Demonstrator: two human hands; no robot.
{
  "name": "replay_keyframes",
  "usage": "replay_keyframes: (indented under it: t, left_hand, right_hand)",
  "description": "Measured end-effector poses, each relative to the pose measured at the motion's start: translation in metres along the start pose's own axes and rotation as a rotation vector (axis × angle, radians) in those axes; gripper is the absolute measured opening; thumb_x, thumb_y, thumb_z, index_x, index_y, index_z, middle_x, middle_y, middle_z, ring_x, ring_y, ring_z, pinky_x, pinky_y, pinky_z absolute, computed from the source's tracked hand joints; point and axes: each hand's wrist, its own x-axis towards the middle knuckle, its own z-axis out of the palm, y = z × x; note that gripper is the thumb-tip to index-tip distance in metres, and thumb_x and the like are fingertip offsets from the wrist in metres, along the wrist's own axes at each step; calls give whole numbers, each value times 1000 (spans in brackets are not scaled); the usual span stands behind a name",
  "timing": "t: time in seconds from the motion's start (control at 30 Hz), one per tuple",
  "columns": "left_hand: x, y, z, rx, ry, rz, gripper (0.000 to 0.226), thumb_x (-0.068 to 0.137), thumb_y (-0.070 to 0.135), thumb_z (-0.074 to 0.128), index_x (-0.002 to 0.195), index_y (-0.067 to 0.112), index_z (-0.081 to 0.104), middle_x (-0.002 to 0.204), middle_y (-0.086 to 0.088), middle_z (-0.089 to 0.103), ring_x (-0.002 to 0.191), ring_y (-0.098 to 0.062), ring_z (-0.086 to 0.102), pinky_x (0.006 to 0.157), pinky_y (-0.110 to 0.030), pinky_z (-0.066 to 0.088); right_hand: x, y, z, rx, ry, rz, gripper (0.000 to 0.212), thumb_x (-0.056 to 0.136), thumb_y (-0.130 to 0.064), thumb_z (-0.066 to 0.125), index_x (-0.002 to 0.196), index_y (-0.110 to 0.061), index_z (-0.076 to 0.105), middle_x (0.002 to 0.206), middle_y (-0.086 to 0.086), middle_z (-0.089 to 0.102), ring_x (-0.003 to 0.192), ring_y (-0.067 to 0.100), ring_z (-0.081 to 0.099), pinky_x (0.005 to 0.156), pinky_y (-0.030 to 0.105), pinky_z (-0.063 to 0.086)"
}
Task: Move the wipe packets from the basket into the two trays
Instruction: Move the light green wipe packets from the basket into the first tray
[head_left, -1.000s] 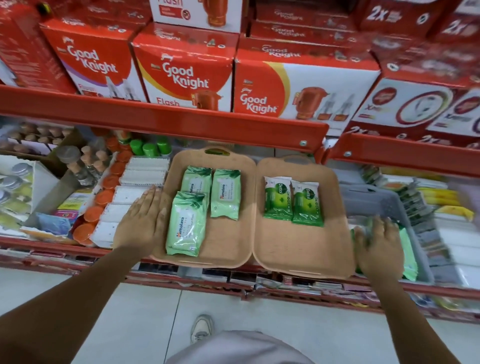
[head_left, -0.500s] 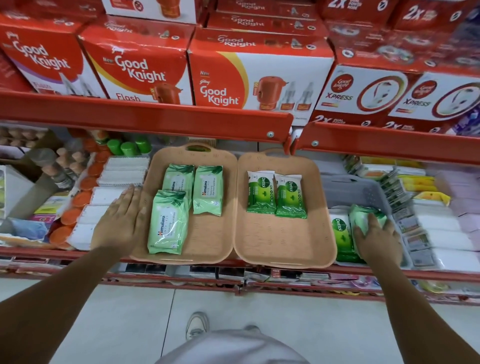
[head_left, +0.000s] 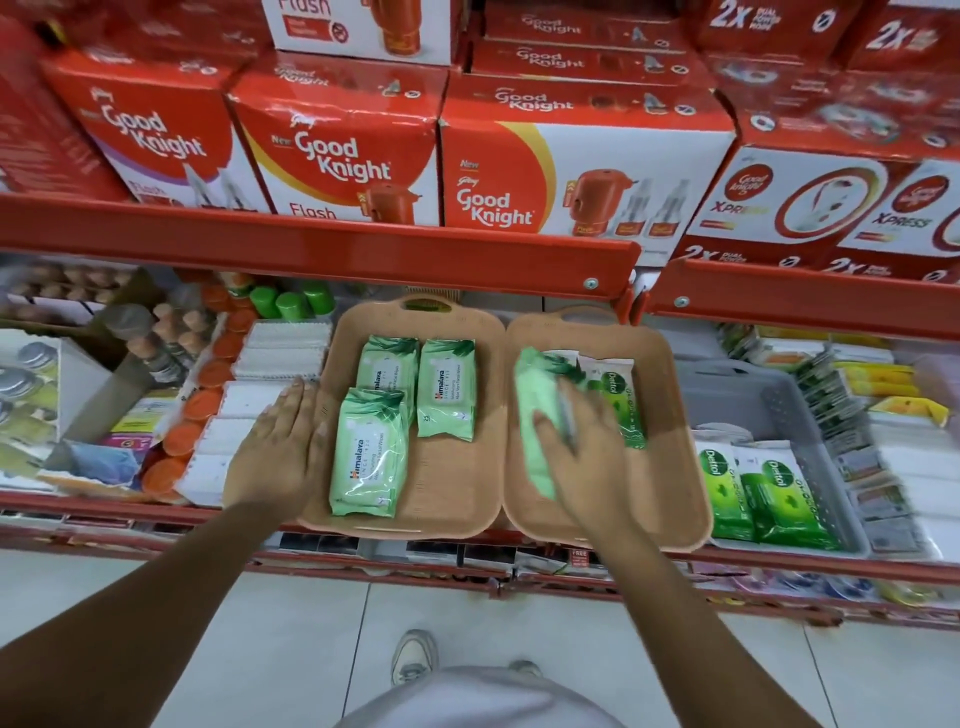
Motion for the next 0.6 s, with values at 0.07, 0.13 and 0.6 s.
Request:
replay_keyframes:
  t: [0.07,0.13,0.6]
  left_hand:
    - [-1,0,0,6,0,5,67,92,44,10,148,8,18,156,-11,21,144,-21,16,117,-32,8]
    - [-1,-2,0,13,-1,8,65,93,43,11,148,9,17,156,-11,20,144,-20,15,116,-30,6]
    - [0,-5,2,1,14,24,57,96,32,19,147,8,21,154,-11,26,143,-22,22,116,-32,12]
  right_hand:
    - [-8,-30,34,179,-79,43,68,79,-60,39,141,-34,37,146,8,35,118,32,54,87,50,55]
    - [-12,-51,64,249,-125,86,68,77,-61,41,141,-38,35,150,8,30,126,34,47,94,52,51]
    - [-17,-76,142,-150,-262,320,68,94,-17,46,151,-31,10,160,8,-14,145,34,5,115,48,18]
